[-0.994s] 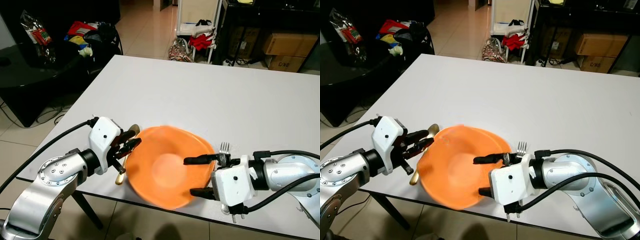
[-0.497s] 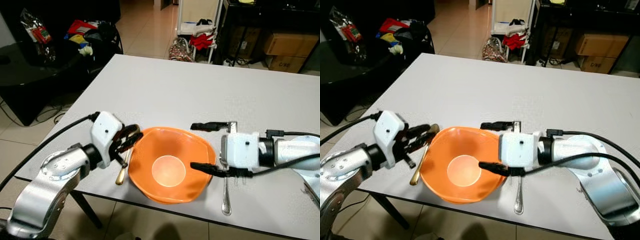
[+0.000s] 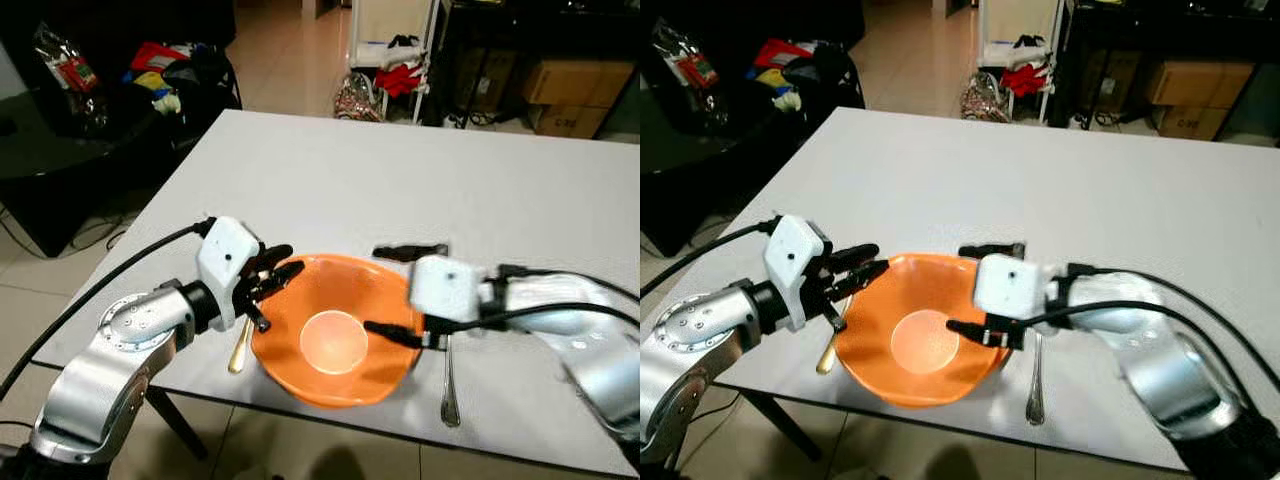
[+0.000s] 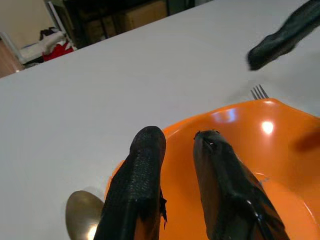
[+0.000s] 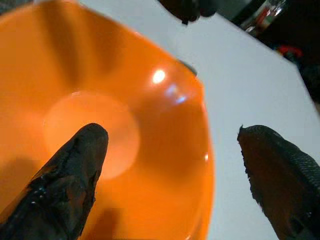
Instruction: Setting the table
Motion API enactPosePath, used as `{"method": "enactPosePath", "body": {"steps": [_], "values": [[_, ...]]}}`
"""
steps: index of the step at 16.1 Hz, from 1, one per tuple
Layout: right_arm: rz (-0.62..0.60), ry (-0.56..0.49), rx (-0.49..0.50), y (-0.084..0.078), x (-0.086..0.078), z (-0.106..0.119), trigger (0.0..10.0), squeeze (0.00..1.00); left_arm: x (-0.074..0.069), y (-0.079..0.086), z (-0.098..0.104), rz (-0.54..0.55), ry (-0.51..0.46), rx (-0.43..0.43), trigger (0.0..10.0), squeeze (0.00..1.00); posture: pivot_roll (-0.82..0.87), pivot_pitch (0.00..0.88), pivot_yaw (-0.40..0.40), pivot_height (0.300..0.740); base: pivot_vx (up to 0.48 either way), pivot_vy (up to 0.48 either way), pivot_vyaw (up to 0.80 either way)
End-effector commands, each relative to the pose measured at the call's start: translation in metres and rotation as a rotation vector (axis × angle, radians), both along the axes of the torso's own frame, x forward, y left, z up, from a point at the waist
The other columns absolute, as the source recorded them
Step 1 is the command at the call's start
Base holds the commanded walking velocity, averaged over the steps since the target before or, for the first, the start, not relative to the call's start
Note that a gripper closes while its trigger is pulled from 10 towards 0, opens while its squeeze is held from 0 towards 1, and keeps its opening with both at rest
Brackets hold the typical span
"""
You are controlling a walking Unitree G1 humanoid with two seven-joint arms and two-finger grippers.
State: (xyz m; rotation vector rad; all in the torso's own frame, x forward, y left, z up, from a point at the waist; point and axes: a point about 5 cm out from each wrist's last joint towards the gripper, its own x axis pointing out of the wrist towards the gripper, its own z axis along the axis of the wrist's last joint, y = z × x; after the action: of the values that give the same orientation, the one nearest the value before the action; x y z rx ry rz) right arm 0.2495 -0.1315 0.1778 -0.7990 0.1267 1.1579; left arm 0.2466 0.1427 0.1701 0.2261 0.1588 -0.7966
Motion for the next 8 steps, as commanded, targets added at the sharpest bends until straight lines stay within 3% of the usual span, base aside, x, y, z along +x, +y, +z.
{"method": "enactPosePath", "body": {"steps": [1, 2, 3, 6, 8], "values": [[0.005, -0.012, -0.021, 0.001, 0.004, 0.003, 10.0, 1.0, 0.0, 0.0, 0.001, -0.02, 0.005, 0.009, 10.0, 0.0, -0.06, 0.0, 0.055, 0.74, 0.0, 0.0, 0.0], [0.017, -0.002, -0.062, 0.005, 0.014, -0.001, 10.0, 0.79, -0.004, -0.002, 0.0, -0.06, 0.032, 0.013, 10.0, 0.0, -0.05, 0.0, 0.055, 0.74, 0.0, 0.0, 0.0], [0.027, 0.005, -0.093, 0.006, 0.019, -0.004, 10.0, 0.0, -0.007, -0.002, -0.001, -0.087, 0.054, 0.019, 10.0, 0.0, -0.04, 0.0, 0.057, 0.74, 0.0, 0.0, 0.0], [0.029, 0.004, -0.233, -0.002, 0.035, -0.015, 10.0, 0.0, -0.015, 0.001, 0.001, -0.12, 0.077, 0.023, 10.0, 0.0, -0.03, 0.0, 0.047, 0.74, 0.0, 0.0, 0.0], [-0.03, 0.0, -0.242, -0.005, 0.05, -0.017, 10.0, 0.0, -0.014, 0.004, 0.002, -0.111, 0.077, 0.029, 10.0, 0.0, -0.02, 0.0, 0.045, 0.74, 0.0, 0.0, 0.0]]}}
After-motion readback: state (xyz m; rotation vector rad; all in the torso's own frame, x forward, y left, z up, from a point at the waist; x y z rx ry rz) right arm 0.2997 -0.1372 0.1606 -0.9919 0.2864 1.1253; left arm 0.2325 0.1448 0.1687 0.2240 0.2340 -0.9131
